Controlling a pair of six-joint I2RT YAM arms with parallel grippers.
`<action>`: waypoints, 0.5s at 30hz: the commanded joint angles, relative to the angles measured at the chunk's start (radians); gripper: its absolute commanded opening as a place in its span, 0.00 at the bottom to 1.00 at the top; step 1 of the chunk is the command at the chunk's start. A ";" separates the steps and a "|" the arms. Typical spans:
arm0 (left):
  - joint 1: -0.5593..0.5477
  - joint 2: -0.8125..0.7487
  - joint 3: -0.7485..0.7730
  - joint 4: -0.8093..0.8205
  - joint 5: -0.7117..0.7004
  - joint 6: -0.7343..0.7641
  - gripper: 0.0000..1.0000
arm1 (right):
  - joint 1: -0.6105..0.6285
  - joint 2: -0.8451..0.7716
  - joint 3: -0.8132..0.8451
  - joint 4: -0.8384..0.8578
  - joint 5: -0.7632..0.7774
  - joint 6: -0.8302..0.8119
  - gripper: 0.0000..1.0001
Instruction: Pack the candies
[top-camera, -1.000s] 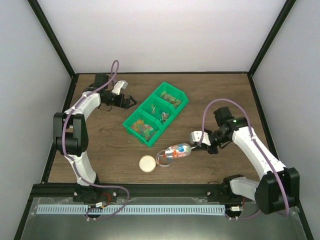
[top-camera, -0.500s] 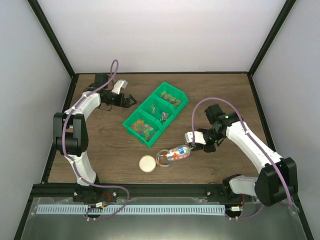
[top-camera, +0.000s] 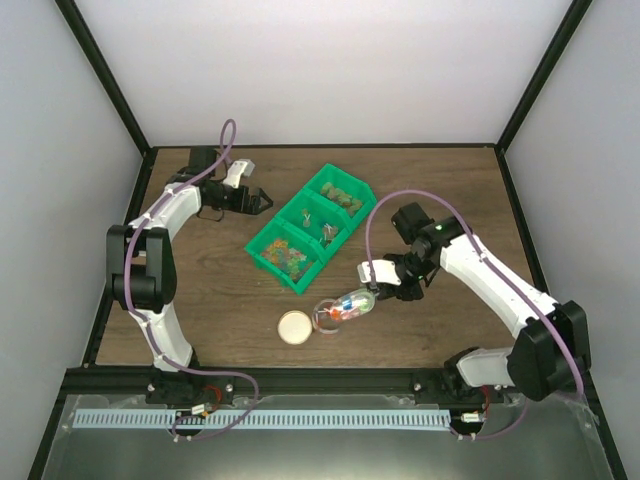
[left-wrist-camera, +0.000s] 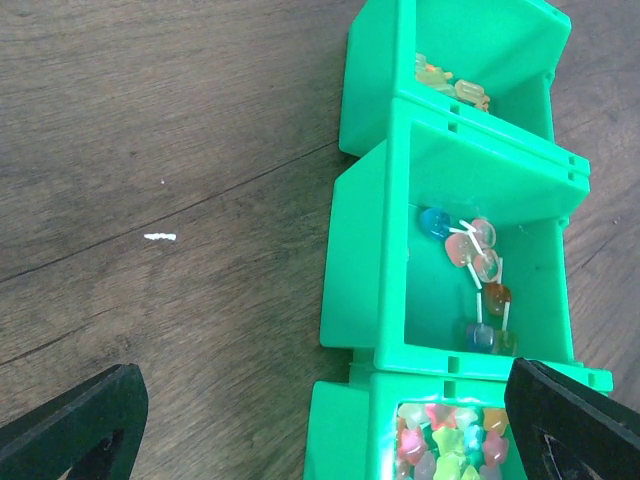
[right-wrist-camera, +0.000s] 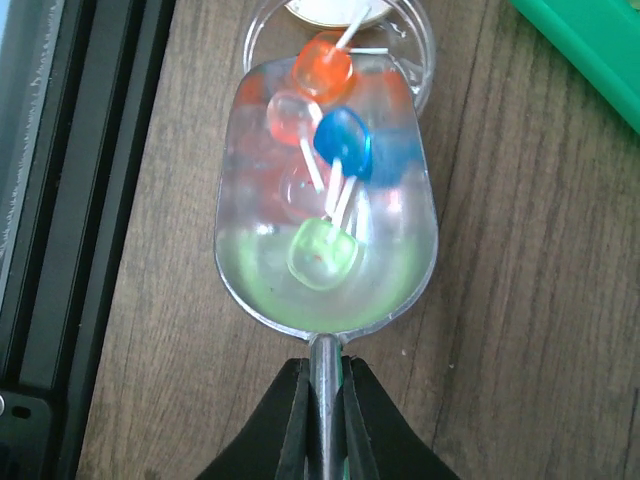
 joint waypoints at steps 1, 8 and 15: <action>-0.005 0.002 -0.002 0.021 0.013 -0.020 1.00 | 0.011 0.034 0.076 -0.025 0.034 0.056 0.01; -0.004 -0.003 -0.004 0.016 0.003 -0.017 1.00 | 0.023 0.053 0.102 -0.038 0.059 0.047 0.01; -0.005 -0.011 -0.008 0.016 -0.025 -0.022 1.00 | 0.034 0.053 0.114 -0.065 0.084 0.035 0.01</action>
